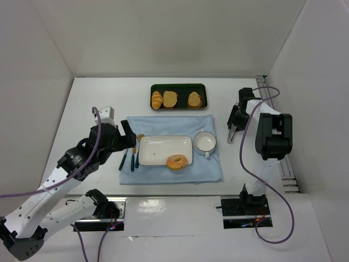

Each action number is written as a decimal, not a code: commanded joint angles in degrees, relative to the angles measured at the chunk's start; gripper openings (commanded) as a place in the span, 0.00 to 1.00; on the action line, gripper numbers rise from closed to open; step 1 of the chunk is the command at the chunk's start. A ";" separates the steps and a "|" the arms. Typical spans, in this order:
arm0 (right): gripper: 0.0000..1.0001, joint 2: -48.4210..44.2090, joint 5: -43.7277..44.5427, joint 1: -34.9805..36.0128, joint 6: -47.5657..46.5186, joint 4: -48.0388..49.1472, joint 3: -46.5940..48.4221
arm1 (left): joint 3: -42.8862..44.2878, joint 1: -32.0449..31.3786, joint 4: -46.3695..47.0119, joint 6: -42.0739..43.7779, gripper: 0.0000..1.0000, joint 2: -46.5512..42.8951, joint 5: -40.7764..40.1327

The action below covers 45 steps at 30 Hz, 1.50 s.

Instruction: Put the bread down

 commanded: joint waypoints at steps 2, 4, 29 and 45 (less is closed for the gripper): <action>0.52 3.27 2.86 -0.23 -1.80 -0.03 7.71 | -0.80 -0.25 -0.34 -0.56 0.98 -2.18 -0.52; 0.52 5.54 4.79 0.48 -2.41 -1.70 11.05 | -0.80 -0.25 -0.35 -1.08 0.98 -2.19 -0.52; 0.83 14.35 10.87 7.78 -4.62 -13.66 18.79 | -1.33 -0.25 -0.35 -0.47 0.98 -1.66 -1.05; 0.97 2.48 19.55 11.09 -0.57 -17.06 35.79 | -1.33 -0.25 -0.35 -0.47 0.98 -1.14 -1.05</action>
